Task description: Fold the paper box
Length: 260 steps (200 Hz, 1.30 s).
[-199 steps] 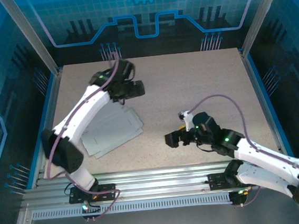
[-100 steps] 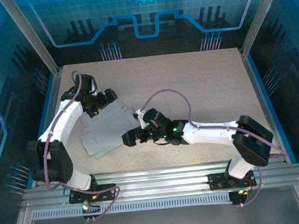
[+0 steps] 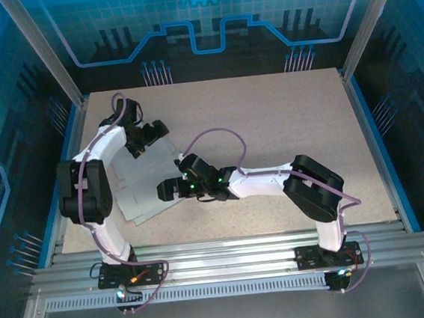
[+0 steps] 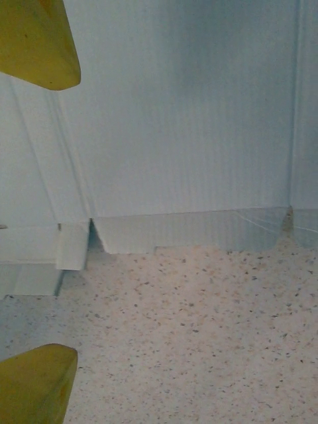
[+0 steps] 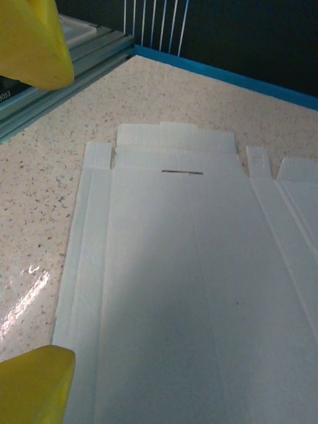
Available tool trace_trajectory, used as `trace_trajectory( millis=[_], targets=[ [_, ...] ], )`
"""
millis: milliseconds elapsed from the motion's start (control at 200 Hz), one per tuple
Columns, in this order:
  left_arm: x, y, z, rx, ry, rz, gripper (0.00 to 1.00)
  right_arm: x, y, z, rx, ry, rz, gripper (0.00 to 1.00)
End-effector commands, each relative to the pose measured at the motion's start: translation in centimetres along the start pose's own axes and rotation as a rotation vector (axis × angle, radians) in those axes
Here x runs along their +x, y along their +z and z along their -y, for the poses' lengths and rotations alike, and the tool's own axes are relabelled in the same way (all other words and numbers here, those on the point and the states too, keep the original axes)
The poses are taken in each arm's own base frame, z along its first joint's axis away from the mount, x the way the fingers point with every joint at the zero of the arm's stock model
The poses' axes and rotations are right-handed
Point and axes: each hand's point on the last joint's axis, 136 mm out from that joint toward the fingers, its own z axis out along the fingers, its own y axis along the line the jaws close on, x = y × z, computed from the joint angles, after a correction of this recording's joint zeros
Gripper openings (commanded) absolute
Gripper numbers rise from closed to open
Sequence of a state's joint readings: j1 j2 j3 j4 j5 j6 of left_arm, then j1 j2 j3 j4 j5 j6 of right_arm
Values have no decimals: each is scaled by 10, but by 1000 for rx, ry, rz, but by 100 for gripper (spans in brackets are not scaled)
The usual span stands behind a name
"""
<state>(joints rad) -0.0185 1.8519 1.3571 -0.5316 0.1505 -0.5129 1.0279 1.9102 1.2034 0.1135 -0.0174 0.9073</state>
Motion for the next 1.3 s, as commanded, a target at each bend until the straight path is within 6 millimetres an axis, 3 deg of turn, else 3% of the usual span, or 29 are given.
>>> trace_trajectory(
  millis=[0,225,510,720,886,1141,1296],
  targets=[
    [-7,14,-4,-5,25,-2,99,-2,9,2,22,37,13,100],
    [-3,31,-15,-46,29,-33,99,2,15,14,47,57,-1,100],
    [14,44,-28,-82,11,-107,99,-5,15,56,70,134,4,100],
    [39,42,-22,-42,-19,-154,99,-20,-1,89,146,156,35,100],
    [61,40,-25,-19,-52,-183,99,-32,-7,100,150,143,24,100],
    [105,28,3,138,-106,-229,99,-69,-20,134,196,141,44,100],
    [117,19,36,294,-119,-248,99,-98,-34,152,208,119,67,100]
  ],
)
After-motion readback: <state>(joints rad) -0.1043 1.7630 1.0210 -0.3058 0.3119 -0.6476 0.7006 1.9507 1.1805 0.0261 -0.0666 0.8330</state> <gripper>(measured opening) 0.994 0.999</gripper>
